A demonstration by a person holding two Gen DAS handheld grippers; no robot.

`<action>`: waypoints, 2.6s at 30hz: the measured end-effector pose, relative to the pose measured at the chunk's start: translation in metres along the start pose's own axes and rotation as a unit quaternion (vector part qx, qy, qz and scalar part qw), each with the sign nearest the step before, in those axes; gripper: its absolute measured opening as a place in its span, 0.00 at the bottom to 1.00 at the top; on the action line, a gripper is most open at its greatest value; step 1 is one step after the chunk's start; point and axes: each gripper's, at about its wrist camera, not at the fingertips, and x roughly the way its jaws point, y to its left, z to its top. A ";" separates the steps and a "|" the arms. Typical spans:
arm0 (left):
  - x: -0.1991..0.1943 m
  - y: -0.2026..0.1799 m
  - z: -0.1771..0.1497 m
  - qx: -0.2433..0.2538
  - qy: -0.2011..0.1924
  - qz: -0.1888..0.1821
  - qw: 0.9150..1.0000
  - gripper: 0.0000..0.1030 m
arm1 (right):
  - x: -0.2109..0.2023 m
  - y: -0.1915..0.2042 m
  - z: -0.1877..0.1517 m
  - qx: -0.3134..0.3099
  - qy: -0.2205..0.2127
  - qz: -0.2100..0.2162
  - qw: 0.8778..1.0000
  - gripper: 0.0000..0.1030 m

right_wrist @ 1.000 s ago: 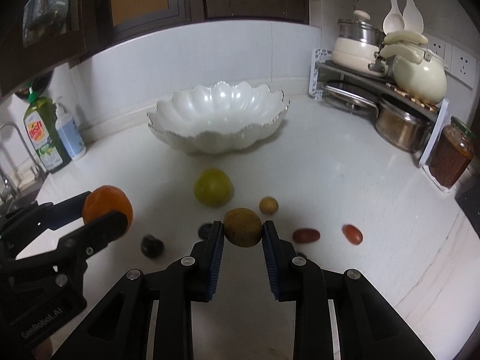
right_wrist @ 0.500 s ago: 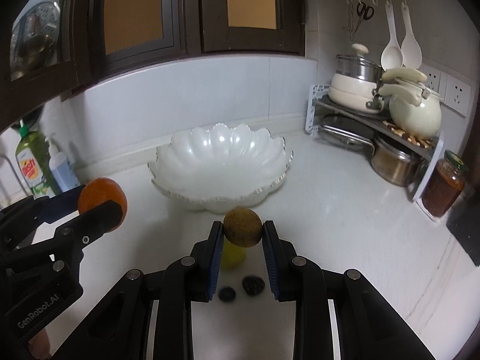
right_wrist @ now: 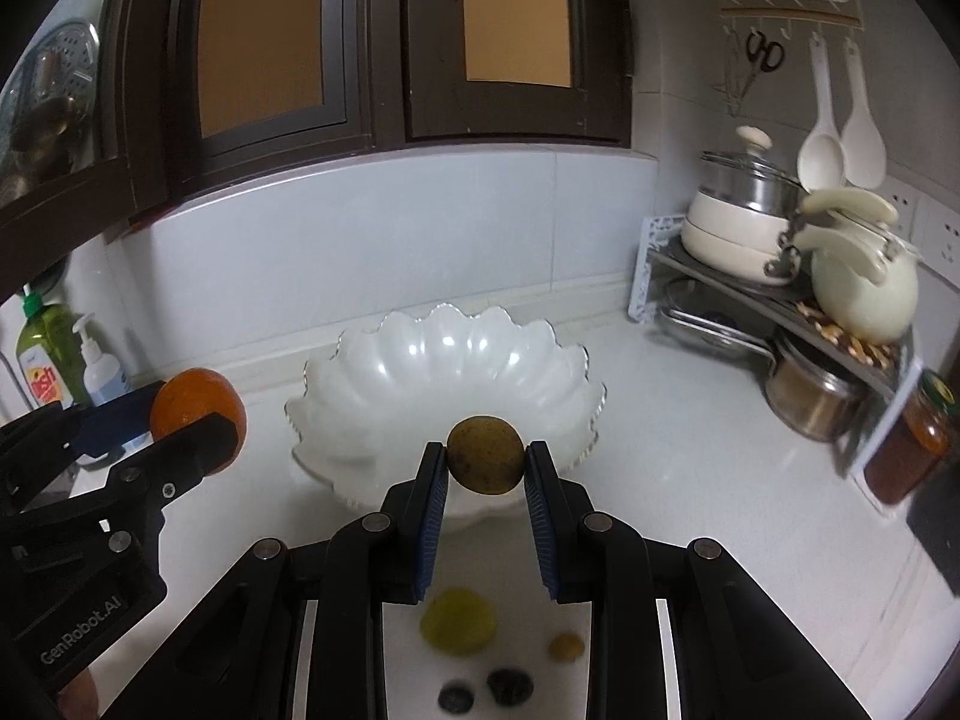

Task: Organize fruits
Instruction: 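Lift the orange with the left gripper while the right gripper carries the yellow fruit to the bowl, then open the left gripper over the bowl while the right gripper releases the yellow fruit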

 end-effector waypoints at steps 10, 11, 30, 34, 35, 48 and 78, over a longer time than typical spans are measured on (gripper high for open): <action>0.041 0.000 0.030 -0.014 0.013 0.035 0.999 0.42 | 0.052 -0.015 0.037 -0.024 0.022 0.025 0.999 0.27; 0.045 0.000 0.033 -0.015 0.016 0.038 0.999 0.42 | 0.057 -0.016 0.040 -0.027 0.024 0.026 0.999 0.27; 0.158 0.018 0.046 -0.037 0.107 0.057 0.992 0.42 | 0.167 -0.032 0.062 -0.046 0.130 0.058 0.989 0.27; 0.181 0.022 0.042 -0.045 0.134 0.053 0.989 0.42 | 0.189 -0.033 0.063 -0.050 0.151 0.060 0.986 0.27; 0.186 0.022 0.041 -0.046 0.140 0.054 0.988 0.42 | 0.195 -0.033 0.062 -0.051 0.157 0.060 0.984 0.27; 0.239 0.023 0.028 -0.039 0.201 0.047 0.978 0.42 | 0.232 -0.035 0.051 -0.057 0.216 0.067 0.972 0.27; 0.140 0.025 0.051 -0.038 0.104 0.084 0.990 0.66 | 0.138 -0.049 0.067 -0.027 0.120 0.051 0.991 0.42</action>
